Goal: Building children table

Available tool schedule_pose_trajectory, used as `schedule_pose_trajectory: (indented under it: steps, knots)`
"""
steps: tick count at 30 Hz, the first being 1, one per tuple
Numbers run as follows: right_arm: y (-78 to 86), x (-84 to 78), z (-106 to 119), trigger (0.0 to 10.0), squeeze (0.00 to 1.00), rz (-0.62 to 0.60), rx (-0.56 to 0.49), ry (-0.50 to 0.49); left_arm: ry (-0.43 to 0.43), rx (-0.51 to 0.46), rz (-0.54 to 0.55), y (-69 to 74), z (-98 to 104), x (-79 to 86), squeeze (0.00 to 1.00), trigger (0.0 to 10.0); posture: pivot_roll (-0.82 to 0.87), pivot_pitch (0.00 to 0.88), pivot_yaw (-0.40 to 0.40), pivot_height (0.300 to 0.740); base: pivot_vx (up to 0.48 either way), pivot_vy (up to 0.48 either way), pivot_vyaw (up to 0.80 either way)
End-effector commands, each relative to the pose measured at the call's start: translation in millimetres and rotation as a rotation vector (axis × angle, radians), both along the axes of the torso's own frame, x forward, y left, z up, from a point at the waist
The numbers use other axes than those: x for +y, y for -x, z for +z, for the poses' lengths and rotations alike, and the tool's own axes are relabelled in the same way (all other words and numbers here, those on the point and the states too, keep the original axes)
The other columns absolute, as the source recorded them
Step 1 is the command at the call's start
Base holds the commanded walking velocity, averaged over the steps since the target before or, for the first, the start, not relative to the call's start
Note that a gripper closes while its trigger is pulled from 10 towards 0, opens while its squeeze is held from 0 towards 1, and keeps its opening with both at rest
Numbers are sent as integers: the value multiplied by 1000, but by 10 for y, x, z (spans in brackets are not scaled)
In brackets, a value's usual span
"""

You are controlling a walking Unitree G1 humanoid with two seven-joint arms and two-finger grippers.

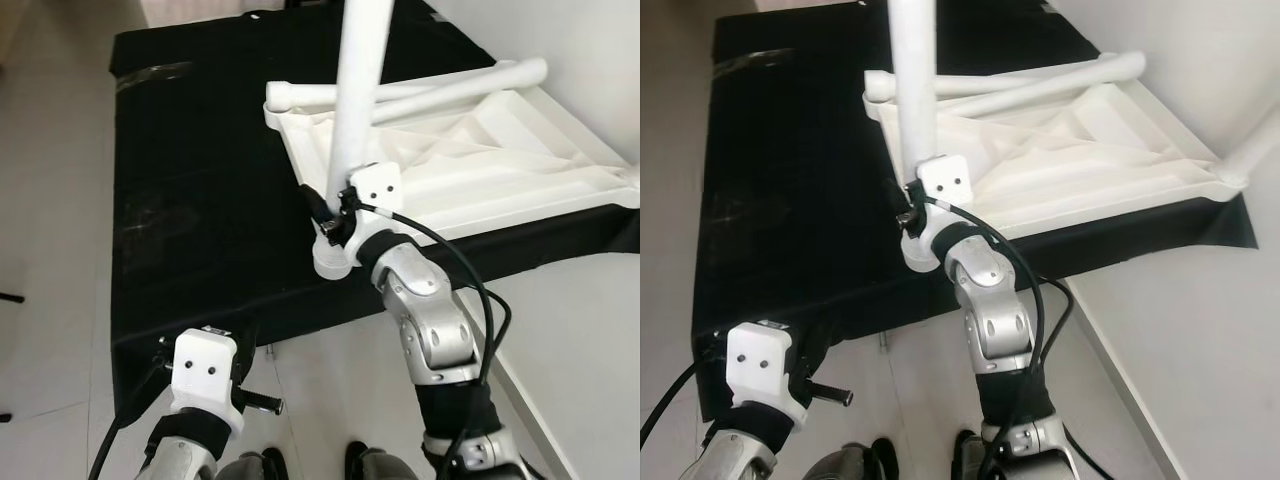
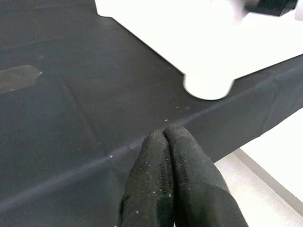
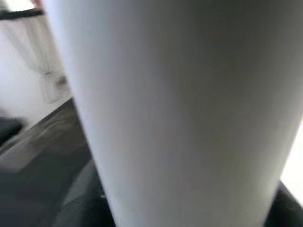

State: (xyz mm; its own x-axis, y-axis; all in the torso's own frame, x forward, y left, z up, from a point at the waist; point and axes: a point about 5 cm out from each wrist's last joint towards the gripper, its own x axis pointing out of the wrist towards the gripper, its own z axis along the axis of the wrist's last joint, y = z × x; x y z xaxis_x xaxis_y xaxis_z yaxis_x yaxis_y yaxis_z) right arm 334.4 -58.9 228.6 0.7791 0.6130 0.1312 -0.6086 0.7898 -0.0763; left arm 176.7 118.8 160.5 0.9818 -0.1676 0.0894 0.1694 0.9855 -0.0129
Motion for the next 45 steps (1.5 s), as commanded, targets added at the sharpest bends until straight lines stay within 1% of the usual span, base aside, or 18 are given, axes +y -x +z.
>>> schedule_pose_trajectory:
  steps: [1,5,7,9,10,16,18,19,20,21,35,37,38,39,40,41,42,45]
  knots:
    - [24,127,57,10000,1000,271,-15,0,8,23,13,10,-50,7,0,10000,-40,251,-17,740,0,0,0]
    - [14,112,202,10000,1000,445,-100,91,13,22,6,3,-46,-4,0,10000,-34,250,-17,740,0,0,0]
    - [14,112,202,10000,1000,445,-100,91,13,22,6,3,-46,-4,0,10000,-34,250,-17,740,0,0,0]
    - [8,107,228,10000,918,519,-119,152,14,22,6,5,-43,-7,0,10000,-31,255,-19,740,0,0,0]
    - [7,103,246,10000,27,609,-123,201,16,22,5,11,-38,-11,0,10000,-25,260,-20,740,0,0,0]
    - [-76,91,269,10000,0,833,-65,289,16,24,11,36,-29,-19,0,10000,-4,267,-21,740,0,0,0]
    - [-94,94,284,9412,0,854,-58,291,16,24,12,41,-28,-18,0,10000,-5,268,-21,740,0,0,0]
    - [-104,98,303,5137,0,866,-58,281,16,25,12,47,-27,-18,0,10000,-3,270,-21,740,0,0,0]
    - [-104,98,303,5137,0,866,-58,281,16,25,12,47,-27,-18,0,10000,-3,270,-21,740,0,0,0]
    - [-123,98,324,118,0,877,-55,265,16,25,12,49,-27,-21,0,10000,-3,270,-21,740,0,0,0]
    - [-201,-41,326,0,0,889,-51,243,15,28,13,52,-27,-17,0,10000,-6,273,-21,740,0,0,0]
    - [-224,-167,276,0,0,717,-76,219,16,27,15,50,-27,-16,0,10000,-15,276,-28,740,0,0,0]
    - [-224,-167,276,0,0,717,-76,219,16,27,15,50,-27,-16,0,10000,-15,276,-28,740,0,0,0]
    - [-225,-216,204,0,0,578,-63,185,17,26,17,51,-27,-12,0,10000,-22,281,-33,740,0,0,0]
    - [-225,-216,204,0,0,578,-63,185,17,26,17,51,-27,-12,0,10000,-22,281,-33,740,0,0,0]
    - [-242,-293,22,0,0,123,-42,159,16,27,17,52,-30,-4,0,10000,-29,281,-45,740,0,0,0]
    - [-108,-344,-168,0,0,-124,6,123,15,26,17,48,-26,5,0,10000,-25,281,-35,740,0,0,0]
    - [6,-407,-281,0,0,-284,40,99,15,25,16,45,-23,10,0,10000,-25,281,-35,740,0,0,0]
